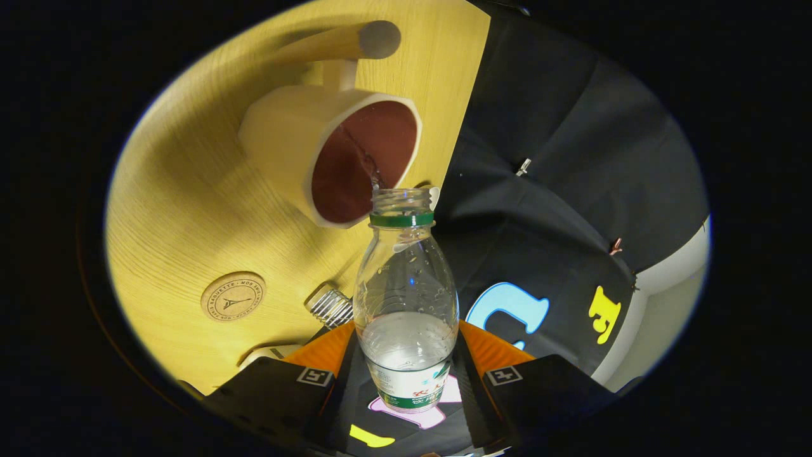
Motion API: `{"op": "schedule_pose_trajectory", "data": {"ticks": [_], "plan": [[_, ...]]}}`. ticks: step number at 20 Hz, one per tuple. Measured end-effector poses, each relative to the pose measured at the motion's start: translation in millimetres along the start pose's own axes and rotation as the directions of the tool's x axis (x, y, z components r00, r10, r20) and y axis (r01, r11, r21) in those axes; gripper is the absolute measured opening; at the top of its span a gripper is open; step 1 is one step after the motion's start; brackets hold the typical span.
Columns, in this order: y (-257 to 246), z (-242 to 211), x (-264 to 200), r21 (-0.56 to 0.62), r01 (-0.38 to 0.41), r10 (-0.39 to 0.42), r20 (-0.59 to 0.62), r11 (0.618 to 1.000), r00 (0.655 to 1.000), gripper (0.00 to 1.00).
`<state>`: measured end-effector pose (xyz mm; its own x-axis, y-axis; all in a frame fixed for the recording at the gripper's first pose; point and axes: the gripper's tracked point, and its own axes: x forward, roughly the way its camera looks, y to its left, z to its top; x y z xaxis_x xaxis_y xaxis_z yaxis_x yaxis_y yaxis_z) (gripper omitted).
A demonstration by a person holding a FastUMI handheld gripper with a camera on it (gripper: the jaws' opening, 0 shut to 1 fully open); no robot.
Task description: Take the bottle from table, then pour the juice into the cup, finally place the bottle on the coaster
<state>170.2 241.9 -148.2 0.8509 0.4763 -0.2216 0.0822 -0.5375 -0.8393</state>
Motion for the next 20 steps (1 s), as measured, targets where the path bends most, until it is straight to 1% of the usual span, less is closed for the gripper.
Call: {"op": "schedule_pose_trajectory", "data": {"ticks": [8, 20], "plan": [[-12, 5, 1, -0.096, 0.031, -0.027, 0.048, 0.995, 0.998, 0.72], [-6, 11, -2, -0.119, 0.009, -0.002, 0.059, 0.993, 0.998, 0.72]]}}
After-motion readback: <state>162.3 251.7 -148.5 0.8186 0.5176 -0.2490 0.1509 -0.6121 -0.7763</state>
